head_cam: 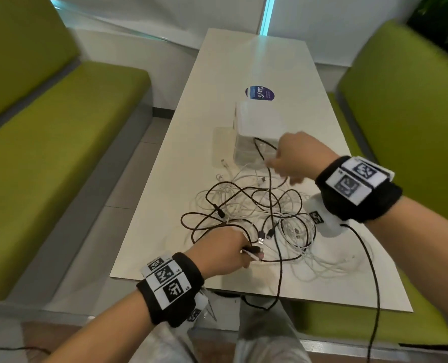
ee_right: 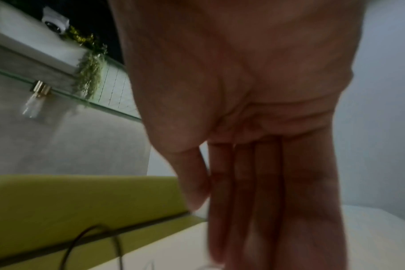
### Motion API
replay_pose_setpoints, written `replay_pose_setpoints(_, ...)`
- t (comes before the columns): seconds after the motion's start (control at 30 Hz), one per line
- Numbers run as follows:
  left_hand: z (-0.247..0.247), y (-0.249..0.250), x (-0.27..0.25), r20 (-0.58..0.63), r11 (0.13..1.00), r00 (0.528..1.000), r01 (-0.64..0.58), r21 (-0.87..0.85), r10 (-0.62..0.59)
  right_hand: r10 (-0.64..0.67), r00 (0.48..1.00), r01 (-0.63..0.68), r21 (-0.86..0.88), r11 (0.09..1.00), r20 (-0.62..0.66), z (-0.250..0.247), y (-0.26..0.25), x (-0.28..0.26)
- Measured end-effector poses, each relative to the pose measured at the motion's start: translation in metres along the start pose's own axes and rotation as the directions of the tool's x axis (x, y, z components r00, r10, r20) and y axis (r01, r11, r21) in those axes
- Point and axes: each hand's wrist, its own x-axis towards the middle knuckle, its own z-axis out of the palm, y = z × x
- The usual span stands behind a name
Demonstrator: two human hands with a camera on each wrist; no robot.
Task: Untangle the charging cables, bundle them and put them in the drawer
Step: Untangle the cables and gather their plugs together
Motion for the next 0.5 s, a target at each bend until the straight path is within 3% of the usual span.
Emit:
replay_pose_setpoints(0.07, 0.0, 0.0, 0.001, 0.025, 1.0, 1.0, 0.016, 0.003, -0.016, 0.021, 0.954, -0.039, 0.053, 0.998, 0.299, 0.019, 0.009, -0.014)
replay_pose_setpoints(0.13, 0.001, 0.0, 0.0, 0.046, 1.0, 0.999, 0.021, -0.01, -0.021, 0.053, 0.843, -0.015, -0.076, 0.997, 0.535, 0.043, 0.015, -0.029)
replay_pose_setpoints(0.23, 0.0, 0.004, -0.003, 0.038, 0.998, 0.999, -0.032, -0.061, 0.035, 0.115, 0.743, 0.001, -0.173, 0.985, 0.659, 0.093, 0.018, -0.043)
replay_pose_setpoints(0.27, -0.001, 0.007, -0.005, 0.01, 0.993, 0.999, -0.049, -0.109, 0.051, 0.106, 0.739, -0.024, -0.131, 0.991, 0.665, 0.106, 0.019, -0.044)
replay_pose_setpoints(0.4, -0.012, 0.01, -0.015, -0.13, 0.977, 0.99, -0.076, -0.198, 0.05, 0.078, 0.807, -0.143, 0.066, 0.987, 0.585, 0.111, 0.026, -0.036)
replay_pose_setpoints(0.5, -0.023, 0.0, -0.019, -0.389, 0.967, 0.92, -0.054, -0.247, -0.048, 0.048, 0.878, -0.13, 0.141, 0.981, 0.476, 0.082, 0.033, -0.028)
